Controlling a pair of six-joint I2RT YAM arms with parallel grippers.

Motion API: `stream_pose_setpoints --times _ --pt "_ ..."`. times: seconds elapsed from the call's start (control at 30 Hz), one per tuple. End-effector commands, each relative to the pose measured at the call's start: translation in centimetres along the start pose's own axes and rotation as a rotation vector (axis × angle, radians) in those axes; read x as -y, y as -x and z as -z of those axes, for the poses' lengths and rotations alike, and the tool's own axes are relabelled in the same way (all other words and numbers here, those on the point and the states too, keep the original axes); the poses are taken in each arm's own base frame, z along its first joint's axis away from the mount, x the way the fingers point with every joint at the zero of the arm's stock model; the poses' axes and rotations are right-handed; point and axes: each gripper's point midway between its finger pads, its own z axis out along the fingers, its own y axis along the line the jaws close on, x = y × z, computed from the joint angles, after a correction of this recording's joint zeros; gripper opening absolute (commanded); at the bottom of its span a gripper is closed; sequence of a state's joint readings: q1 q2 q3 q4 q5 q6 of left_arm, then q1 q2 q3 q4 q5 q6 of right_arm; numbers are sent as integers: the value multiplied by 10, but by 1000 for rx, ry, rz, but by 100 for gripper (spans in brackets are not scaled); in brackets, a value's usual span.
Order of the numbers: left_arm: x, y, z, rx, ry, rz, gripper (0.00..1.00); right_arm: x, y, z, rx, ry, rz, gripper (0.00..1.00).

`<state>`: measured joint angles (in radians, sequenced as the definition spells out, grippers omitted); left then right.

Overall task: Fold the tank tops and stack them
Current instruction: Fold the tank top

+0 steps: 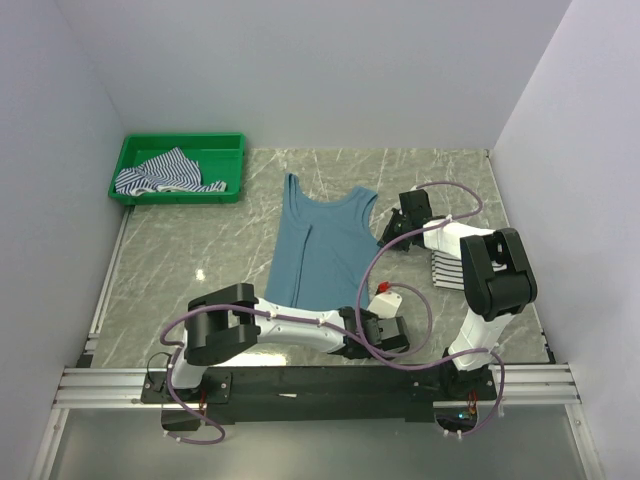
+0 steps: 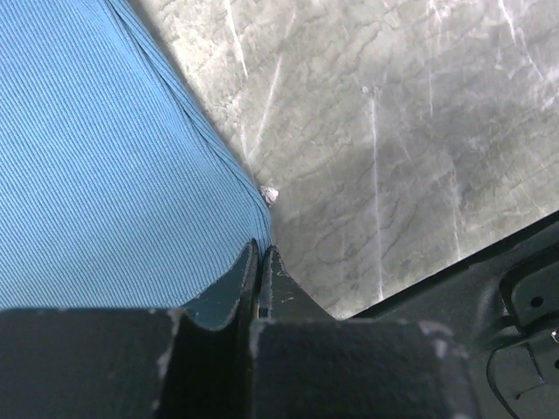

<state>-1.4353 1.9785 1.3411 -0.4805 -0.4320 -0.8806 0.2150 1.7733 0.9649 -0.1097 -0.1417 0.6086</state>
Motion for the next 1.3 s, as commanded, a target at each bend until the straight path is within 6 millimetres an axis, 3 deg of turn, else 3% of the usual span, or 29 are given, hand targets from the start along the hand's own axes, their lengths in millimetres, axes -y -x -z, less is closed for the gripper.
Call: stream_pose_setpoints --times 0.0,0.1,0.2,0.3,0.43,0.6,0.83,0.9,1.0,1.2,1.27 --pt "10 14 17 48 -53 12 1 -4 23 17 60 -20 13 0" --pt "14 27 36 96 -122 62 1 0 31 23 82 -62 34 0" --pt "4 34 45 119 -141 142 1 -4 38 28 102 -69 46 0" --pt "-22 35 50 133 -147 235 0 -13 41 32 109 -52 55 0" --pt "-42 44 62 184 -175 335 1 -32 46 36 120 -27 78 0" --pt "-71 45 70 208 -160 432 0 -54 42 29 101 -16 106 0" --pt "-110 25 73 198 -55 533 1 -104 38 7 72 16 163 0" --pt "-122 11 73 172 -18 558 1 -114 28 -4 44 14 183 0" --pt "-137 -6 74 150 21 599 1 -137 30 -13 60 18 216 0" --pt "-156 -27 77 124 56 654 1 -167 13 -24 45 17 290 0" --pt "-160 -33 77 115 63 661 1 -168 6 -30 32 -1 309 0"
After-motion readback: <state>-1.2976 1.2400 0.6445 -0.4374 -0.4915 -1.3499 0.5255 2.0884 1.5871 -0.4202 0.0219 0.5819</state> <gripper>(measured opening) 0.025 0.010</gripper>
